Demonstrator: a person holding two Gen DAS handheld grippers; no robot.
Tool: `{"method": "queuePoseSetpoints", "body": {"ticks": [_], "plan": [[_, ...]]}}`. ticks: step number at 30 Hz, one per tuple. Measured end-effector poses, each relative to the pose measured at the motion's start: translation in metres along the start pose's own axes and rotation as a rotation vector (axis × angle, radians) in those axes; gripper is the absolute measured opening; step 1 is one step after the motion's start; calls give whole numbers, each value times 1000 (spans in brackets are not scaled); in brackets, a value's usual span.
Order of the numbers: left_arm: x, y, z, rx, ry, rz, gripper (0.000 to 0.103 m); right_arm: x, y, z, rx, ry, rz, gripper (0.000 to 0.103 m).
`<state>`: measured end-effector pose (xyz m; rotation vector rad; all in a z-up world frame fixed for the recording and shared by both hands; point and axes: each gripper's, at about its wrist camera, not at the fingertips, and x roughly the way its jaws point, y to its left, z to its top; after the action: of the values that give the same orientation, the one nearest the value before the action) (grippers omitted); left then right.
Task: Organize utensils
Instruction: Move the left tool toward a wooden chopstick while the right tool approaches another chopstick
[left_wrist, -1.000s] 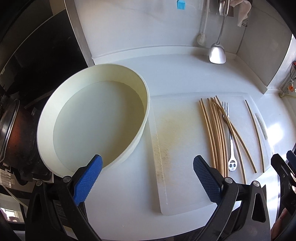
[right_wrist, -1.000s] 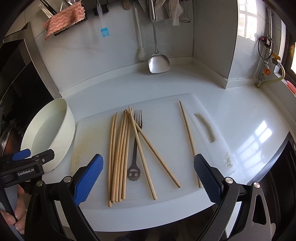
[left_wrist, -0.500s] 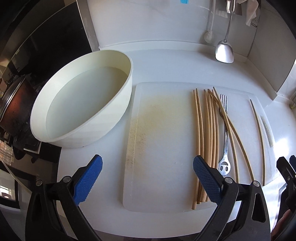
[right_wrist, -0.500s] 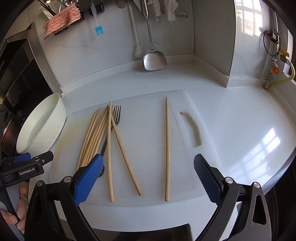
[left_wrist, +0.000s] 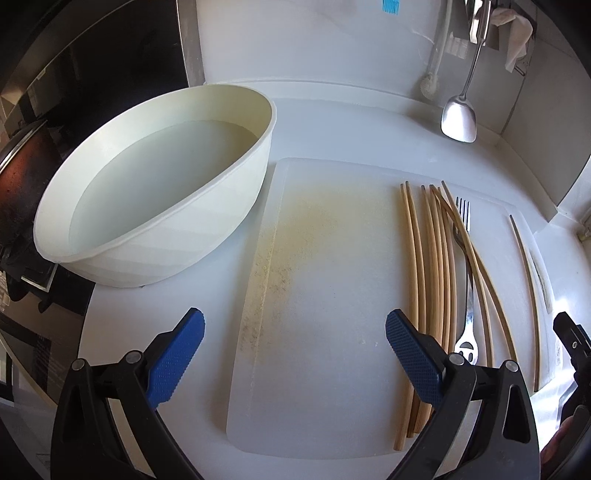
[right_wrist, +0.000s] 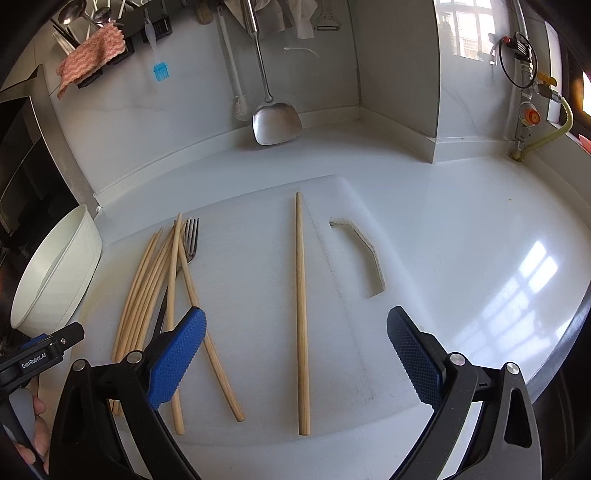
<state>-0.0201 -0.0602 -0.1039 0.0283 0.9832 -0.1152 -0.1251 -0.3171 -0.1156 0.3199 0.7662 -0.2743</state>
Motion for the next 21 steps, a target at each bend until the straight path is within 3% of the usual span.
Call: {"method": "queuePoseSetpoints", "body": {"ticks": [6, 21], "plan": [[5, -18, 3, 69, -81, -18, 97, 10, -1, 0, -8, -26, -35, 94], [34, -22, 9, 61, -46, -46, 97, 35, 1, 5, -30, 7, -80, 94]]}}
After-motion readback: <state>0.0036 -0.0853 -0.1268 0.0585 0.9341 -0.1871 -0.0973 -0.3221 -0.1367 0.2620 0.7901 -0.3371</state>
